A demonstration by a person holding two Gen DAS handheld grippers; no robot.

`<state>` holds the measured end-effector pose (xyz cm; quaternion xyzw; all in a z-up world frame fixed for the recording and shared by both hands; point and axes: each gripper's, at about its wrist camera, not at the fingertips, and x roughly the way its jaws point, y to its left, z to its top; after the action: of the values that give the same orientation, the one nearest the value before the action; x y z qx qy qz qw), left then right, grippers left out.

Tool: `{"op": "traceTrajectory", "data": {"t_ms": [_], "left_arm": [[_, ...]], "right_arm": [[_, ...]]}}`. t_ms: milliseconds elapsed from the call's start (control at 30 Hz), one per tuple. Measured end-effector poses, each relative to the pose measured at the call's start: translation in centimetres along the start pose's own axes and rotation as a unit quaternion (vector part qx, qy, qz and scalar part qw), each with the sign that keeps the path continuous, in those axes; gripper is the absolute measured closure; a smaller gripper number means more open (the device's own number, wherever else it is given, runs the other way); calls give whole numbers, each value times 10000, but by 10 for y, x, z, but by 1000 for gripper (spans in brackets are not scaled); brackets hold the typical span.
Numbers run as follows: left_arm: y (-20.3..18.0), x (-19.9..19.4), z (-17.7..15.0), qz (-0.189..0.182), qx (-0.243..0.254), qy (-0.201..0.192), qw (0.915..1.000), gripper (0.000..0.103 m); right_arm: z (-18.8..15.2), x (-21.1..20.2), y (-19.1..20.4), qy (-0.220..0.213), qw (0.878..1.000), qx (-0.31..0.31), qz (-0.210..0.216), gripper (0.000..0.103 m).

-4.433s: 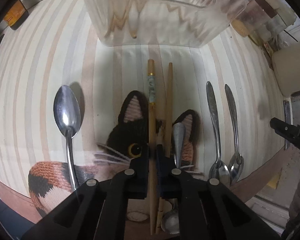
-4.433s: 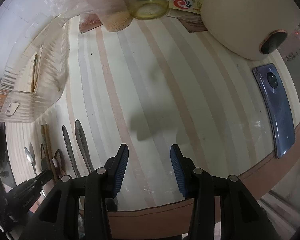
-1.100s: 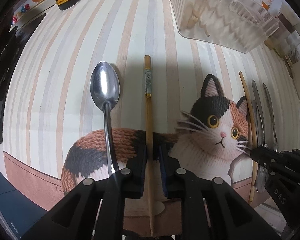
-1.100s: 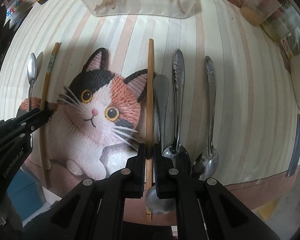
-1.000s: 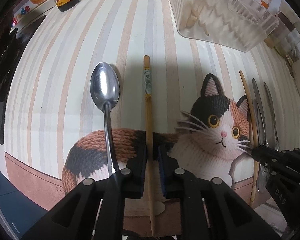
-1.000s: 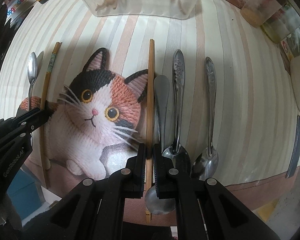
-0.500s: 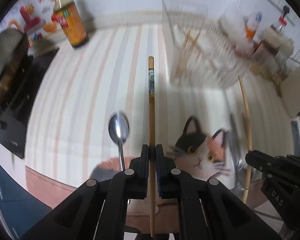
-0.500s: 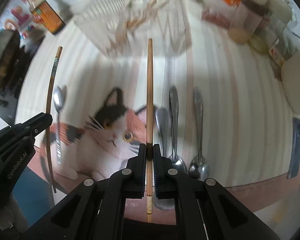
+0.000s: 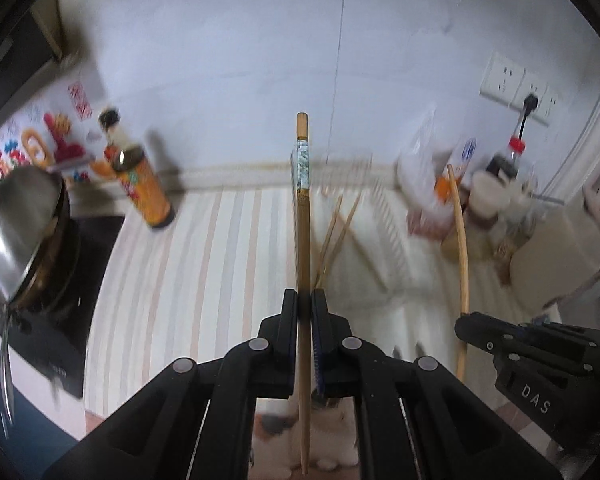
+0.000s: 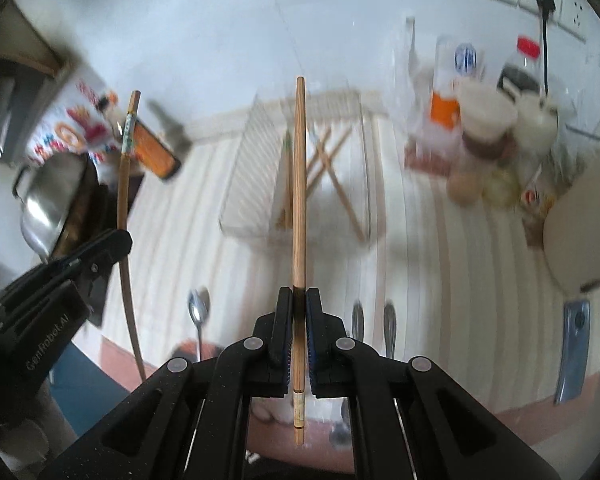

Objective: Organize utensils
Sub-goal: 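Lift both chopsticks and carry them over the clear basket, then open both tools to drop the chopsticks into the basket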

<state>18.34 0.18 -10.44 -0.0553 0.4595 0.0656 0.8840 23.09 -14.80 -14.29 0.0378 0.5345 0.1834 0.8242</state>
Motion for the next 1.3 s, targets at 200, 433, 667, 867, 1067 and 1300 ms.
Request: {"op": "traceTrajectory", "data": {"t_ms": [200,433,667,867,1067,1300], "left_arm": [[-10,23,49,-126,36,96,9999,99],[-14,78,90,-355,-107,613,9974,99],[-6,130,110,-592,-353,1170,9907,99],[-1,164,112,-694,-467,1578,9839,99],[2,177,113,-793,-575,1802,9787,97],[13,154,105,-442,-615,1539,9852,84]], "right_arm": [[67,9,-17,-138,9996,224,91,97],[124,47,-32,13,9987,478,199,97],[143,105,-39,463,9971,585,149,97],[145,138,-40,724,9957,576,74,97],[147,154,-36,925,9946,466,50,96],[146,144,-42,898,9949,463,-68,78]]}}
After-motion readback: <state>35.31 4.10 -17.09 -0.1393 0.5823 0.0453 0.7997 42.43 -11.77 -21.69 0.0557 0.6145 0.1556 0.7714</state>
